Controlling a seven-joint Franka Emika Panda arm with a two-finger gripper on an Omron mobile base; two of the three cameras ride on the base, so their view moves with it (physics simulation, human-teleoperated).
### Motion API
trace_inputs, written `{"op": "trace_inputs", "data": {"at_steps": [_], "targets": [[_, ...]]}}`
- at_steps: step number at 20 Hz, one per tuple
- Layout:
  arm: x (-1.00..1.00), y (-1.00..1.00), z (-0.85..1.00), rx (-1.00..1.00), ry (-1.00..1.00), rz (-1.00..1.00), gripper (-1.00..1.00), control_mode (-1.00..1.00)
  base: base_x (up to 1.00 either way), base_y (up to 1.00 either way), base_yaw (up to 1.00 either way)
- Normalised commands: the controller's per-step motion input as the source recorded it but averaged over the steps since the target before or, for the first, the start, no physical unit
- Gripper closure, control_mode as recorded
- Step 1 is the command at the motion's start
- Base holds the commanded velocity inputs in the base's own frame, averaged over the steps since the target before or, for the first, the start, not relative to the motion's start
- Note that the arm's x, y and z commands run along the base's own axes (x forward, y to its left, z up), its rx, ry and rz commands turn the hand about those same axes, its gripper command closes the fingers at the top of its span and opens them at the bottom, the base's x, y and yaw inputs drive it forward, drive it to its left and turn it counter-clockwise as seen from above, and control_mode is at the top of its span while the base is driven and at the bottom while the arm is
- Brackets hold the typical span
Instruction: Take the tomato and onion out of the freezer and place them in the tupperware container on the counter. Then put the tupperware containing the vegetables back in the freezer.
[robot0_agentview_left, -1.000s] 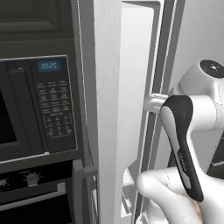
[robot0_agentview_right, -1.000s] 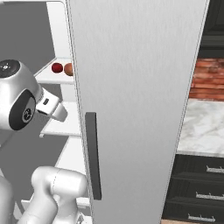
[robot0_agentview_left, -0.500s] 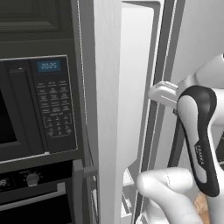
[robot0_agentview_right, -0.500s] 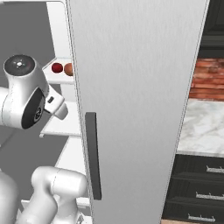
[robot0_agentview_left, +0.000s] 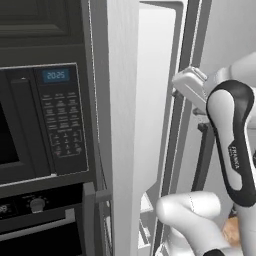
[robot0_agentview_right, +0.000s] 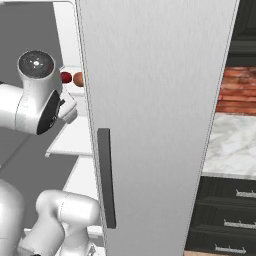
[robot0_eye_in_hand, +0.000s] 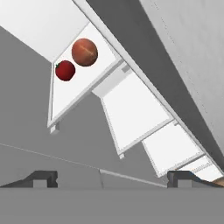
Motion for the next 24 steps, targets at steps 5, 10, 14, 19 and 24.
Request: {"op": "trace_inputs", "data": {"at_steps": [5, 10, 14, 19, 24], "targets": [[0.68, 0.30, 0.11, 0.01, 0.00, -0.09, -1.00, -1.00, 0.00, 0.00, 0.00], [0.53, 0.31, 0.14, 0.00, 0.00, -0.05, -1.00, -1.00, 0.00, 0.00, 0.00], [0.51, 0.14, 0.05, 0.04, 0.00, 0.00, -1.00, -1.00, 0.00, 0.00, 0.00], [0.48, 0.11, 0.00, 0.06, 0.00, 0.00, -1.00, -1.00, 0.00, 0.00, 0.00], [0.45, 0.19, 0.00, 0.04, 0.01, 0.00, -1.00, -1.00, 0.00, 0.00, 0.00]]}}
